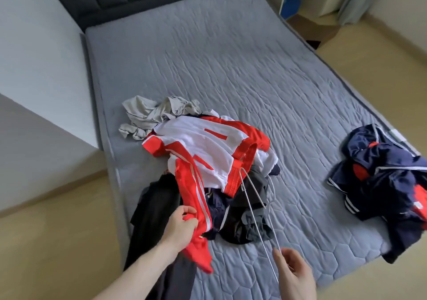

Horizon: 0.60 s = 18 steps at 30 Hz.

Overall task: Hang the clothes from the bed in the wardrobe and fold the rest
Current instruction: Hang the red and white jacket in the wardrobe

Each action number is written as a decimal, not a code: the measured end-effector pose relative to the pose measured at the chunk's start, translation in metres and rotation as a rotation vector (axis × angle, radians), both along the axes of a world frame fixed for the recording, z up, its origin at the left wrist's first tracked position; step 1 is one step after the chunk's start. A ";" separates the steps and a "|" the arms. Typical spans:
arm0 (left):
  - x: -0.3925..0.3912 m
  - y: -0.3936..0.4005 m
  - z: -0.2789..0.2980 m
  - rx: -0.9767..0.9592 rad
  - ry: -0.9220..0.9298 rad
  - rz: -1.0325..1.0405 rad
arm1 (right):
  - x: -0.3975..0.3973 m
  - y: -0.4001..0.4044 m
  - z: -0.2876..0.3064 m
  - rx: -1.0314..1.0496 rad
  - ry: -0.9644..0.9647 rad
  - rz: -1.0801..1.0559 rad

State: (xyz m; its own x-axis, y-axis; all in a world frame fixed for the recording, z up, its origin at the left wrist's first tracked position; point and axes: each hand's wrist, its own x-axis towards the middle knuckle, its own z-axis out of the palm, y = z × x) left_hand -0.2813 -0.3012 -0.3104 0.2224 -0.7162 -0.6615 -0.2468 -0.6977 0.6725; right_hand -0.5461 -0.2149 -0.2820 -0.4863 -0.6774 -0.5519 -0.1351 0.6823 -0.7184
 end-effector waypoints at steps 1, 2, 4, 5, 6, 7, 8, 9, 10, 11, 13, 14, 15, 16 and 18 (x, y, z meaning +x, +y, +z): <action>0.013 0.013 0.030 0.003 -0.002 -0.050 | 0.004 0.001 0.014 -0.011 -0.001 0.034; 0.027 0.027 0.062 -0.001 -0.022 -0.130 | 0.007 0.001 0.031 -0.011 -0.006 0.080; 0.055 0.059 0.127 0.015 -0.007 -0.265 | 0.018 0.003 0.067 -0.042 -0.046 0.161; 0.069 0.076 0.154 0.046 0.039 -0.307 | 0.025 0.004 0.082 -0.059 -0.067 0.192; 0.081 0.093 0.175 0.082 0.084 -0.353 | 0.033 0.005 0.093 -0.071 -0.079 0.219; 0.091 0.111 0.191 0.116 0.115 -0.410 | 0.042 0.005 0.102 -0.080 -0.080 0.248; 0.101 0.133 0.202 0.154 0.133 -0.487 | 0.054 0.006 0.110 -0.077 -0.086 0.285; 0.107 0.150 0.205 0.208 0.140 -0.575 | 0.064 0.005 0.114 -0.066 -0.102 0.312; 0.115 0.173 0.206 0.266 0.125 -0.668 | 0.077 0.009 0.119 -0.048 -0.113 0.356; 0.121 0.189 0.201 0.324 0.089 -0.763 | 0.088 0.010 0.120 -0.038 -0.106 0.404; 0.140 0.226 0.183 0.471 0.007 -0.906 | 0.113 0.026 0.121 0.008 -0.084 0.494; 0.148 0.237 0.171 0.562 -0.018 -0.941 | 0.120 0.031 0.121 0.018 -0.076 0.525; 0.163 0.257 0.160 0.648 -0.036 -0.964 | 0.135 0.047 0.120 0.044 -0.070 0.564; 0.175 0.271 0.150 0.693 -0.061 -0.987 | 0.147 0.060 0.118 0.060 -0.061 0.590; 0.199 0.297 0.127 0.711 -0.103 -1.002 | 0.166 0.088 0.112 0.090 -0.036 0.640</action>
State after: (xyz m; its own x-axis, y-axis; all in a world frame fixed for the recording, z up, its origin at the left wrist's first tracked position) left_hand -0.0818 -0.0047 -0.1830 -0.1438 -0.0882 -0.9857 -0.9130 -0.3725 0.1665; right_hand -0.3798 -0.1265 -0.1703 0.0182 -0.7773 -0.6288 -0.5118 0.5331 -0.6738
